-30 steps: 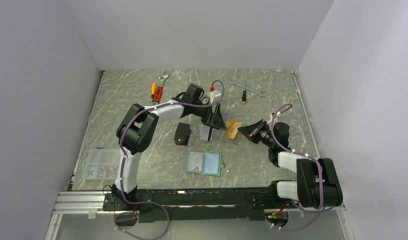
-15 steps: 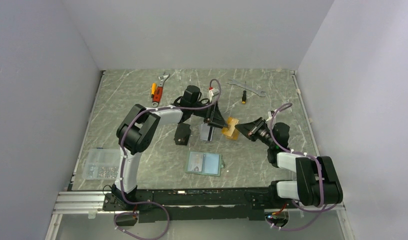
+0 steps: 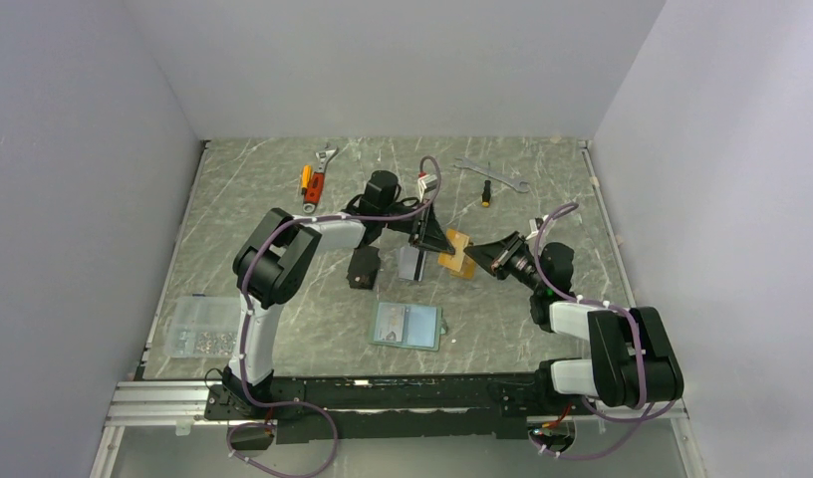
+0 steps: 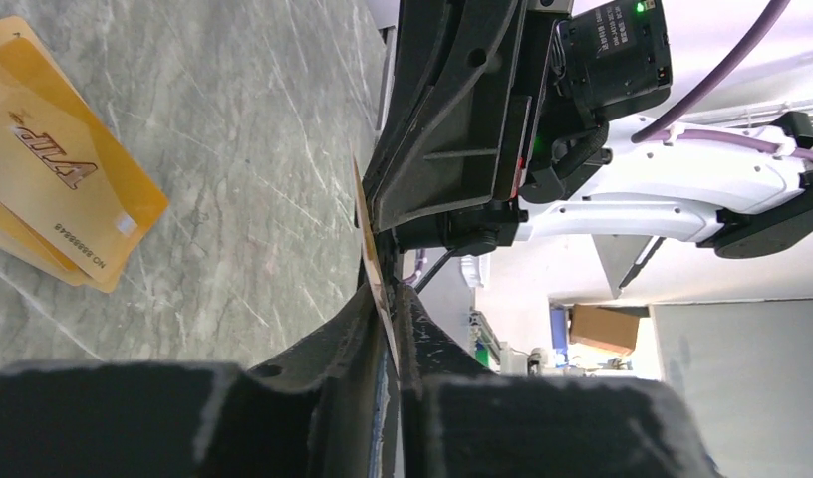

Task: Put the credit cards into the card holder
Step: Pick up the credit card from the center of the board, then turn over the card slot in the card holder.

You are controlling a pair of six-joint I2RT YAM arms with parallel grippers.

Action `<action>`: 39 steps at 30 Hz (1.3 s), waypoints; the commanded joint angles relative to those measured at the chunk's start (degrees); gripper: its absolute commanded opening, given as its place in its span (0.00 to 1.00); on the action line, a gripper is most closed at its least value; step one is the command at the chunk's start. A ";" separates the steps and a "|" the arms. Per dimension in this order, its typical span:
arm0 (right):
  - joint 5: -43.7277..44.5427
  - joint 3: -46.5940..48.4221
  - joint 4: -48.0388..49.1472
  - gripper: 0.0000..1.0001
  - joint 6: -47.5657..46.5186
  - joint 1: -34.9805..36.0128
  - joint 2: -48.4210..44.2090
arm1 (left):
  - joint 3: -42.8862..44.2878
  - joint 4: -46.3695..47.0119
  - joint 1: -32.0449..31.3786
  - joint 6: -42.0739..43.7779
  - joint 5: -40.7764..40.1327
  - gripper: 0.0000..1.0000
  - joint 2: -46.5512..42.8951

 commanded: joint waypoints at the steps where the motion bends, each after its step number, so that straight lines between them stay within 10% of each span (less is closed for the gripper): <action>1: -1.09 1.50 6.39 0.01 0.39 0.54 -0.70 | -0.55 6.53 -0.39 -3.38 2.77 0.15 -0.03; 7: -5.31 0.68 12.78 0.38 3.10 0.56 0.75 | -1.25 9.76 0.05 -5.88 3.22 0.10 -0.74; 11: -6.15 0.47 11.32 0.44 2.00 0.74 -0.85 | -1.70 13.11 0.44 -8.75 3.81 0.08 -1.07; 21: -5.43 4.53 14.27 0.27 4.97 4.45 1.58 | -2.92 23.49 -0.04 -17.23 5.73 0.03 -1.02; 27: -3.54 3.98 10.76 0.00 4.69 4.46 -1.31 | -5.05 21.19 0.37 -15.51 5.81 0.04 -4.39; 39: 3.58 3.76 -21.13 0.00 -8.62 3.55 -21.30 | -13.42 -17.06 4.80 14.56 8.20 0.29 -18.00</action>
